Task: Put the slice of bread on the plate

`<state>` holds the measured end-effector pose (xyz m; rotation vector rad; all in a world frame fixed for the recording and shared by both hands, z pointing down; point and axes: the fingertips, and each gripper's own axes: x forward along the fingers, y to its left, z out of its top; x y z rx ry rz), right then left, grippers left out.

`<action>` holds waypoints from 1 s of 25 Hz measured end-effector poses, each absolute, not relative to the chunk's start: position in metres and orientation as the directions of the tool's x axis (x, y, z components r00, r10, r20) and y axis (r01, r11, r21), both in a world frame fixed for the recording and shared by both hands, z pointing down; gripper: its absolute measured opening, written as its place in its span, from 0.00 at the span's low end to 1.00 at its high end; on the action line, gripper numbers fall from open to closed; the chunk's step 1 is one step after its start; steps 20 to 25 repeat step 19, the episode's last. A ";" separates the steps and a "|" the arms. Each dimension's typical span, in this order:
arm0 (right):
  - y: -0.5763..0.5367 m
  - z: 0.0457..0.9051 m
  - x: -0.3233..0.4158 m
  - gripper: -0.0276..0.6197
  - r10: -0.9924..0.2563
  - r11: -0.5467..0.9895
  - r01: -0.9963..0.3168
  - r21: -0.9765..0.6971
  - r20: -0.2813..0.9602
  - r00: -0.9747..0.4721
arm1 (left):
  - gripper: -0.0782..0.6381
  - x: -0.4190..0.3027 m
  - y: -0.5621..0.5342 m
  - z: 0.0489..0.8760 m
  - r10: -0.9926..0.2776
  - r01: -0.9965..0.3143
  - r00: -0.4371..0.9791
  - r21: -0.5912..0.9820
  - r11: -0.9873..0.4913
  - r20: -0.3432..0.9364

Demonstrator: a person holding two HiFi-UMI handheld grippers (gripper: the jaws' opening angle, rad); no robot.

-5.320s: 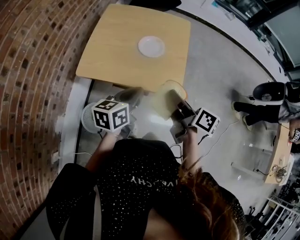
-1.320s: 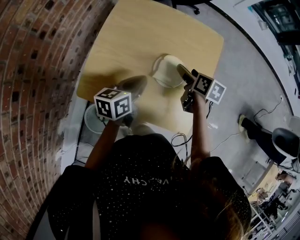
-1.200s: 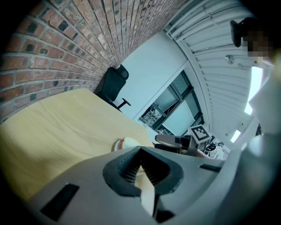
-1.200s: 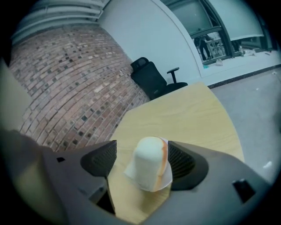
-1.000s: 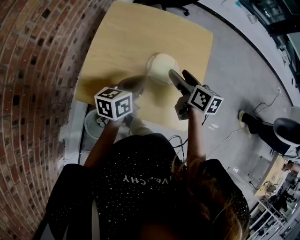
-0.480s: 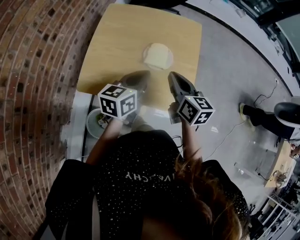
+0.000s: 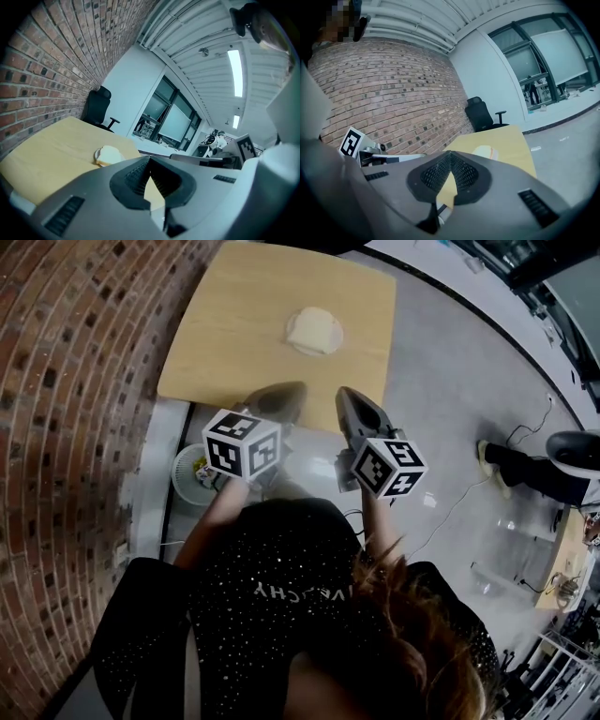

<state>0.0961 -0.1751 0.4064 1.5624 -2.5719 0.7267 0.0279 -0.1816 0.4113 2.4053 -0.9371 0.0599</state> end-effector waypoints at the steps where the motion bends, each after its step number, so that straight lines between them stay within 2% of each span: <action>1: -0.171 0.407 0.095 0.06 -0.827 0.382 -0.848 -0.366 0.275 -0.491 | 0.12 0.027 -0.177 0.411 -0.614 -0.638 0.755 0.477 -0.604 0.232; 25: -0.133 0.406 0.088 0.06 -0.816 0.398 -0.844 -0.360 0.282 -0.505 | 0.12 0.025 -0.139 0.412 -0.612 -0.641 0.755 0.466 -0.610 0.238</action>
